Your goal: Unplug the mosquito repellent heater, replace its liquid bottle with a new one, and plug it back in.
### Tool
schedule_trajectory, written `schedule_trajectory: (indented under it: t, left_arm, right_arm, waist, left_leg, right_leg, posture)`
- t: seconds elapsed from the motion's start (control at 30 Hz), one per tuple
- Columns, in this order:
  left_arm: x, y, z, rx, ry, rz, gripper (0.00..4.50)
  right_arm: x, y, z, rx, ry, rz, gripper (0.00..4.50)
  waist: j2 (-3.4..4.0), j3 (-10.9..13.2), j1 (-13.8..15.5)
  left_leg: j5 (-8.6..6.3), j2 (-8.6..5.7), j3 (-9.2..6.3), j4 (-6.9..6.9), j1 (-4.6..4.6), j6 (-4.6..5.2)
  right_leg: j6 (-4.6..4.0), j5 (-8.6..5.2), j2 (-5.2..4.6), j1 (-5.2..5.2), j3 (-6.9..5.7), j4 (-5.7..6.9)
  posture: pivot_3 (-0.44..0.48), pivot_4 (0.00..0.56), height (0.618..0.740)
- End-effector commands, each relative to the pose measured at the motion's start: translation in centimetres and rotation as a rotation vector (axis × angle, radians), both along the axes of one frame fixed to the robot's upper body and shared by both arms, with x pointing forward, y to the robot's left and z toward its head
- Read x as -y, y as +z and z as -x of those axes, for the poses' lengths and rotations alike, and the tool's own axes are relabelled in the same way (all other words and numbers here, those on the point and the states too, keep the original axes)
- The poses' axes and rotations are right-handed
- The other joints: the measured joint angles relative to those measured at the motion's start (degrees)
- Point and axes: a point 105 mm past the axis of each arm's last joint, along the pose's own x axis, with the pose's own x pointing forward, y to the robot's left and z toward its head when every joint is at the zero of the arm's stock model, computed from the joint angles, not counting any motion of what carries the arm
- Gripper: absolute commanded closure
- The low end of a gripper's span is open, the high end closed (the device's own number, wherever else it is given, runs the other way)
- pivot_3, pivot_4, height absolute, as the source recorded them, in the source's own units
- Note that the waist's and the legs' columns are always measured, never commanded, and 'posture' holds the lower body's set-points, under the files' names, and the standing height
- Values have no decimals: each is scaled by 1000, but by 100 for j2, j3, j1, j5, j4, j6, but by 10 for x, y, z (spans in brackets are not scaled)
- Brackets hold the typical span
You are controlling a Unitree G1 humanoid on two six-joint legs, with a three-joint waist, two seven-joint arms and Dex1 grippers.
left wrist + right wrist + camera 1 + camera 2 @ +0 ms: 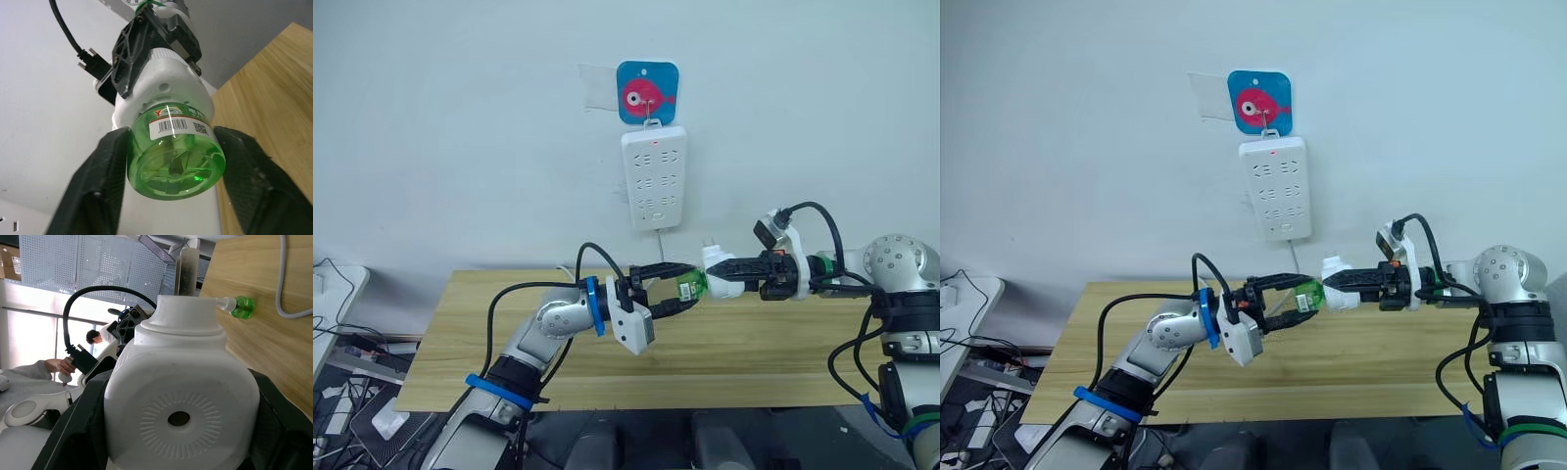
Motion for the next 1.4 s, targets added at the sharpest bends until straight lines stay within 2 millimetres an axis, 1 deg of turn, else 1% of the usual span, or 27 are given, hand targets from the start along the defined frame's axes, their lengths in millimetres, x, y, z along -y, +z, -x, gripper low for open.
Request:
schedule_trajectory:
  t: [0.03, 0.1, 0.2, 0.27, 0.3, 0.4, 0.47, 0.5, 0.53, 0.67, 0.8, 0.87, 0.9, 1.03, 1.07, 1.17, 1.2, 1.23, 1.27, 1.3, 1.33, 1.4]
  left_arm:
    - [3, 5, 4, -87, -29, 51, 2225]
    - [3, 6, 5, -214, -39, 91, 2225]
    - [2, 22, -3, -559, -32, 253, 2225]
    - [3, 28, 0, -848, -77, 299, 2225]
    - [3, 30, 1, -962, -93, 299, 2225]
    - [-2, 27, -9, -1397, -92, 370, 2225]
    - [-5, 32, -8, -1650, -173, 419, 2225]
    - [-7, 35, -9, -1743, -216, 438, 2225]
    - [-9, 38, -9, -1797, -242, 451, 2225]
    - [-12, 38, -14, -1942, -266, 485, 2225]
    - [-14, 44, -13, -1949, -293, 498, 2225]
    - [-16, 45, -13, -1938, -291, 505, 1506]
    - [-18, 46, -13, -1930, -287, 506, 1328]
    - [-26, 43, -18, -1881, -219, 519, 118]
    - [-31, 45, -22, -1839, -190, 519, 25]
    - [-42, 49, -24, -1625, -82, 439, 25]
    - [-42, 47, -23, -1516, -30, 377, 25]
    - [-41, 47, -19, -1420, -18, 324, 25]
    - [-39, 48, -14, -1330, -21, 276, 25]
    - [-36, 48, -5, -1167, -25, 199, 25]
    - [-33, 44, 5, -1005, -34, 107, 25]
    - [-29, 34, 21, -792, -61, -29, 25]
  right_arm:
    - [-3, 13, 4, 48, 30, -29, 1472]
    - [-3, 13, 5, 52, 36, -26, 1472]
    - [-2, 14, 7, 59, 46, -19, 1472]
    - [0, 15, 10, 66, 62, -4, 1472]
    - [1, 15, 12, 72, 72, 4, 1472]
    - [1, 13, 14, 90, 89, 21, 1472]
    - [1, 12, 14, 100, 95, 30, 1472]
    - [0, 11, 14, 103, 99, 32, 1472]
    - [0, 11, 14, 106, 103, 33, 1472]
    - [0, 10, 14, 114, 114, 39, 1472]
    - [0, 11, 13, 116, 111, 33, 1472]
    - [1, 12, 12, 114, 104, 26, 1472]
    - [1, 11, 11, 114, 100, 25, 1472]
    - [3, 11, 10, 113, 87, 24, 1472]
    - [4, 11, 9, 114, 82, 25, 1472]
    - [7, 12, 5, 113, 55, 18, 1472]
    - [8, 12, 4, 112, 49, 18, 1472]
    - [8, 12, 4, 111, 44, 17, 1472]
    - [9, 13, 2, 108, 37, 13, 1472]
    - [9, 13, 1, 102, 25, 7, 1472]
    - [9, 13, -1, 96, 14, 0, 1472]
    - [10, 14, -4, 89, -1, -9, 1472]
  waist:
    - [0, 0, -1]
    - [0, 0, -6]
    - [1, 3, -16]
    - [0, 10, -24]
    - [1, 12, -26]
    - [-1, 14, -30]
    - [-3, 16, -42]
    - [-3, 16, -44]
    - [-3, 16, -46]
    - [-3, 17, -68]
    - [-3, 16, -65]
    - [-3, 16, -58]
    - [-4, 16, -58]
    - [-2, 16, -30]
    - [-3, 16, -26]
    - [-3, 16, -34]
    - [-3, 16, -33]
    - [-3, 16, -28]
    - [-1, 15, -21]
    - [-1, 15, -17]
    - [0, 14, -12]
    - [0, 15, -5]
  left_leg:
    - [0, 0, 0, 0, 0, 0]
    - [0, 0, 0, 0, 0, 0]
    - [0, 1, -4, 0, -1, 0]
    - [0, 1, -9, 1, -3, 1]
    - [0, 1, -14, 3, -5, 1]
    - [0, 4, -23, 7, -6, 2]
    - [0, 7, -29, 13, -2, 2]
    - [0, 8, -29, 14, 0, 2]
    - [0, 9, -31, 14, 4, 2]
    - [1, 15, -34, 17, 6, 0]
    - [4, 14, -35, 17, 6, -5]
    - [6, 13, -33, 17, 5, -8]
    - [7, 13, -33, 17, 6, -10]
    - [21, 12, -31, 13, 5, -36]
    - [22, 10, -29, 12, 5, -37]
    - [24, 7, -25, 12, 2, -40]
    - [25, 9, -23, 9, 3, -43]
    - [26, 9, -21, 4, 4, -44]
    - [27, 9, -19, 2, 3, -45]
    - [27, 9, -18, 0, 4, -46]
    - [27, 9, -12, -4, 3, -48]
    - [26, 7, 1, -8, 2, -48]
  right_leg:
    - [0, 0, 0, 0, 0, 0]
    - [0, 0, 0, 0, 0, 0]
    - [0, 0, 0, 0, -2, -2]
    - [2, -1, 0, 0, -4, 1]
    - [2, -1, 3, 0, -7, 1]
    - [5, -3, 31, 3, -12, 6]
    - [8, -5, 42, 8, -12, 12]
    - [8, -5, 45, 10, -11, 12]
    - [8, -5, 47, 11, -11, 16]
    - [7, -5, 60, 9, -9, 21]
    - [5, -4, 59, 7, -3, 19]
    - [4, -4, 57, 7, 0, 17]
    - [3, -3, 57, 7, 1, 17]
    - [2, -3, 56, 4, 3, 17]
    - [2, -3, 53, 4, 4, 15]
    - [2, -3, 52, 3, 5, 11]
    - [1, -2, 52, 2, 7, 11]
    - [0, -2, 54, 2, 7, 9]
    - [0, -2, 54, 2, 7, 7]
    - [-1, -2, 53, 2, 8, 2]
    - [-2, -2, 51, 2, 12, -6]
    - [-3, -2, 41, 2, 18, -17]
  posture:
    - [-34, 164, 740]
    - [-35, 165, 740]
    - [-37, 166, 740]
    - [-37, 166, 740]
    - [-30, 166, 740]
    - [-28, 167, 740]
    - [-28, 167, 740]
    - [-24, 163, 740]
    - [-24, 163, 740]
    - [-24, 160, 740]
    - [-29, 155, 740]
    - [-28, 153, 740]
    - [-26, 150, 740]
    - [-27, 148, 740]
    - [-27, 148, 740]
    - [-27, 145, 740]
    - [-25, 145, 740]
    - [-22, 145, 740]
    - [-19, 144, 740]
    - [-17, 143, 740]
    - [-15, 142, 740]
    - [-14, 139, 740]
